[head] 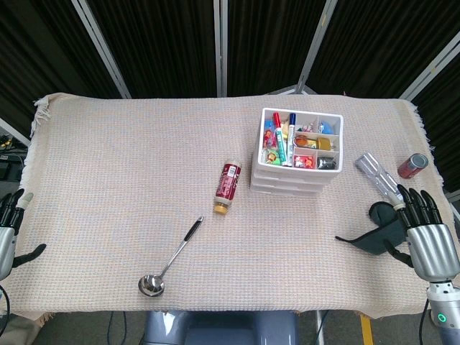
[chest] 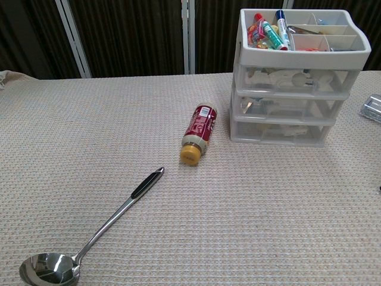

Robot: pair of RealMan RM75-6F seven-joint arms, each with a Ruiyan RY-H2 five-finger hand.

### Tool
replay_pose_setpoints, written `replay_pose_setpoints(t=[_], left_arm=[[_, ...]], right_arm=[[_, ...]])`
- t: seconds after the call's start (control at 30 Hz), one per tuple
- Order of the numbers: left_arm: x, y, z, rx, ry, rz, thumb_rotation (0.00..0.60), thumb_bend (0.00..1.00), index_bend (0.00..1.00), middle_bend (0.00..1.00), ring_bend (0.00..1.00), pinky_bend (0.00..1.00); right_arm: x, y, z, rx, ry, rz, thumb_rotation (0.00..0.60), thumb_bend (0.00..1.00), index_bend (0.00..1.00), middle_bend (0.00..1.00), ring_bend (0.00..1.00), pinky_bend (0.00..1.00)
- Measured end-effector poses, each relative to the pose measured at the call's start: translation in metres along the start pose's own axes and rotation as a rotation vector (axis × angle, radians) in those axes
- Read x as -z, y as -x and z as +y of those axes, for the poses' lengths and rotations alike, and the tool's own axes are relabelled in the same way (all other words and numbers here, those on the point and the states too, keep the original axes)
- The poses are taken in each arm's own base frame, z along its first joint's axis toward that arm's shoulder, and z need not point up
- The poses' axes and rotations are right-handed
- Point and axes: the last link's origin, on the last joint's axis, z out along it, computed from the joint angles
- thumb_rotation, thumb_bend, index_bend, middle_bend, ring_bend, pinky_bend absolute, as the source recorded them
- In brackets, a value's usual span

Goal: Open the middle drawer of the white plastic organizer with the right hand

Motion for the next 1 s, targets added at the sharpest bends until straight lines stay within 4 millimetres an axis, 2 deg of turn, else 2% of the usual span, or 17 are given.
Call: replay_pose_setpoints(t=[0.87,0.9,1.0], left_arm=[[0.0005,-0.0055,-0.0018,0.009,-0.003,0.005,0.600,0.11,0.00,0.00,0.00,0.00],[0.0005,-0.0057,-0.0016,0.009,-0.002,0.005,0.600,0.11,0.00,0.00,0.00,0.00],[0.0006,-0.0060,-0.0010,0.007,0.001,0.004,0.600,0.11,0.00,0.00,0.00,0.00]], right_arm=[[-0.0004,0.0009,-0.0016,-0.022,0.025,-0.029,0.600,0.12,0.07,0.00,0.00,0.00],[-0.0001,0.0009,-0.0018,-0.025,0.025,-0.031,0.600,0.12,0.07,0.01,0.00,0.02],[0.0003,0.0003,-0.0017,-0.025,0.027,-0.032,0.600,0.12,0.07,0.11,0.08,0.19]])
